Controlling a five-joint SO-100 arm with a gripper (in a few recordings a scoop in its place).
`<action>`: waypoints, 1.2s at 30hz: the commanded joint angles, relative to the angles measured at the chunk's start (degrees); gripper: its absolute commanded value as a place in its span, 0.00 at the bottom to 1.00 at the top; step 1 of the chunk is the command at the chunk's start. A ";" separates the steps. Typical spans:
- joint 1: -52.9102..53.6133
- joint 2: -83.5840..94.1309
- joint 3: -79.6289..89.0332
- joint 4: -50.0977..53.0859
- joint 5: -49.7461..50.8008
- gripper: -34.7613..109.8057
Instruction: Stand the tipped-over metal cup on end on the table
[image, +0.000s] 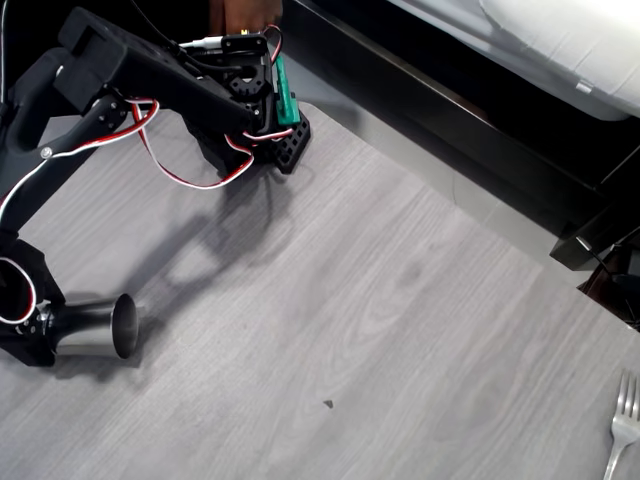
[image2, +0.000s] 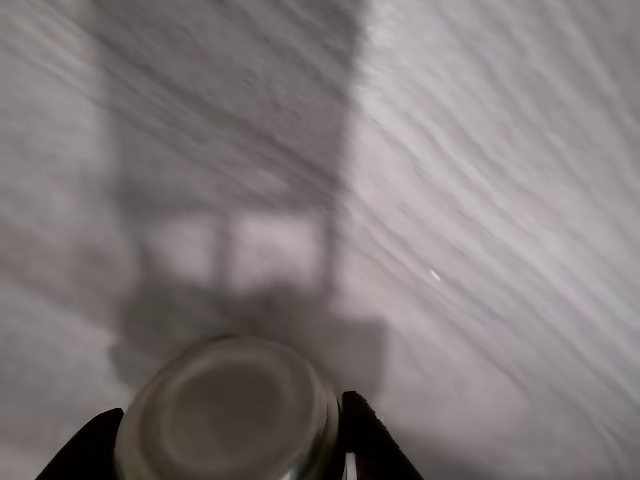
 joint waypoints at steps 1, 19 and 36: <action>-0.88 9.40 -2.02 3.43 0.35 0.24; -21.09 30.94 8.09 4.83 6.77 0.24; -24.61 48.96 29.79 -15.91 -11.87 0.24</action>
